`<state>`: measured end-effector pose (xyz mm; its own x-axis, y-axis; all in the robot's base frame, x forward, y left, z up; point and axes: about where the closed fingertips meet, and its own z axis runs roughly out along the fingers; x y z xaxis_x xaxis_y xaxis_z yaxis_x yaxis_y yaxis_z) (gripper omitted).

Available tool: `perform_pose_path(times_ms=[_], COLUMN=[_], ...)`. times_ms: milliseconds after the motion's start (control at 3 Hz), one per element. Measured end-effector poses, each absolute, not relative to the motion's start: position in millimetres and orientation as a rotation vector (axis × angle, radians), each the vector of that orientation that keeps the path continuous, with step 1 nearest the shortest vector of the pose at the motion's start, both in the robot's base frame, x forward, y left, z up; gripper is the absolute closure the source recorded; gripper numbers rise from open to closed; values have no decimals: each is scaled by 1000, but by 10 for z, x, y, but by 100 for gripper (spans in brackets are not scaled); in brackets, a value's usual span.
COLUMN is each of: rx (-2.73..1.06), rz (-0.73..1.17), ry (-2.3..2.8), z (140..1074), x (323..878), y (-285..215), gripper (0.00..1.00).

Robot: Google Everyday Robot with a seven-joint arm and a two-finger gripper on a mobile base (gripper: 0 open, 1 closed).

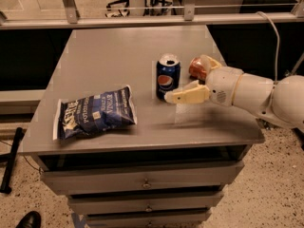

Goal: Place pepsi can upright

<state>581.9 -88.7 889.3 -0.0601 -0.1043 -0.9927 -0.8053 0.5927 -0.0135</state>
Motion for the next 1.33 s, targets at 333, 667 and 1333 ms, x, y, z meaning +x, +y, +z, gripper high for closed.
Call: perform_pose_path(times_ms=[333, 667, 1333], rx=[-739, -706, -611], rz=[655, 607, 527], ry=[1522, 1470, 1465], z=[9113, 9478, 9860], x=[5848, 5888, 5902], y=[-1360, -1778, -2728], gripper=[0, 0, 0])
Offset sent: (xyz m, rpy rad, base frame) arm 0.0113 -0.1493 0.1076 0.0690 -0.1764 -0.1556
